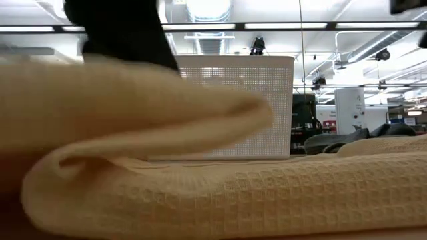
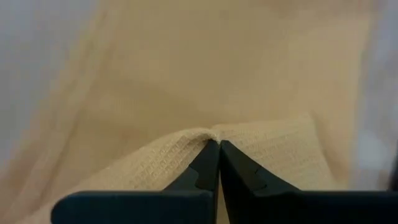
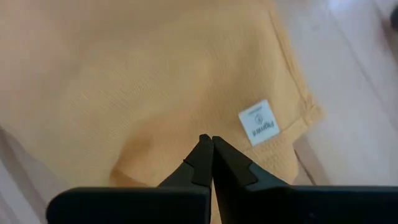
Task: Fold towel
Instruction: Fold the yellow towel
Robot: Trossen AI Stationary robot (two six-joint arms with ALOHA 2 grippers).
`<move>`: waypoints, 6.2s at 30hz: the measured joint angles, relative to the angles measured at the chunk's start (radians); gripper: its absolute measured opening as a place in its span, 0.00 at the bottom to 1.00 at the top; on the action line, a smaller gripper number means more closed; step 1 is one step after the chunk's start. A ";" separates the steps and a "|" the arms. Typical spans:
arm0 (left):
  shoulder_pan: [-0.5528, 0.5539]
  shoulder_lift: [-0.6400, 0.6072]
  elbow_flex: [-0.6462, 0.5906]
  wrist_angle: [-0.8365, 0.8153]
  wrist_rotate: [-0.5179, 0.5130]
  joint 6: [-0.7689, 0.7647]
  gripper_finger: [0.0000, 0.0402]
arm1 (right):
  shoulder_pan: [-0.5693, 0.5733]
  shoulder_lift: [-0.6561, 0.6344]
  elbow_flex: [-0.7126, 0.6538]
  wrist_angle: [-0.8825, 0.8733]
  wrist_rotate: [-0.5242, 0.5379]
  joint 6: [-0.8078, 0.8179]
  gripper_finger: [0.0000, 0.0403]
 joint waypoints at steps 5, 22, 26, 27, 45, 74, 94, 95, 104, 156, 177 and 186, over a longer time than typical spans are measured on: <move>0.002 0.028 -0.002 -0.121 0.176 -0.070 0.00 | 0.001 0.030 -0.030 0.024 -0.021 0.024 0.00; -0.269 -0.256 -0.002 -0.497 0.321 -0.336 0.00 | -0.020 0.048 -0.031 0.154 -0.011 -0.041 0.00; -0.271 -0.267 -0.002 -0.496 0.335 -0.394 0.00 | -0.019 0.046 -0.027 0.157 0.000 -0.047 0.00; -0.271 -0.267 -0.002 -0.504 0.347 -0.395 0.00 | -0.019 0.046 -0.027 0.157 0.009 -0.048 0.00; -0.325 -0.262 -0.004 -0.562 0.330 -0.474 0.01 | -0.211 0.261 -0.017 0.573 -0.109 -0.384 0.00; -0.044 -0.120 -0.071 0.156 -0.135 0.162 0.40 | -0.137 0.113 -0.007 0.469 -0.043 -0.334 0.00; 0.066 0.185 -0.067 0.311 0.091 0.106 0.19 | -0.058 0.067 -0.025 0.084 -0.079 0.008 0.05; 0.066 0.185 -0.068 0.308 0.091 0.098 0.18 | -0.059 0.067 -0.026 0.087 -0.096 0.009 0.07; 0.064 0.178 -0.072 0.280 0.093 0.085 0.13 | -0.067 0.067 -0.074 0.158 -0.125 0.097 0.32; 0.056 0.179 -0.076 0.289 0.036 0.093 0.09 | -0.118 0.050 0.067 -0.148 -0.047 -0.098 0.04; 0.056 0.180 -0.076 0.290 0.030 0.093 0.09 | 0.069 0.037 0.023 0.022 -0.126 -0.175 0.36; 0.056 0.180 -0.076 0.290 0.029 0.093 0.09 | 0.106 0.037 -0.131 0.247 -0.149 -0.114 0.31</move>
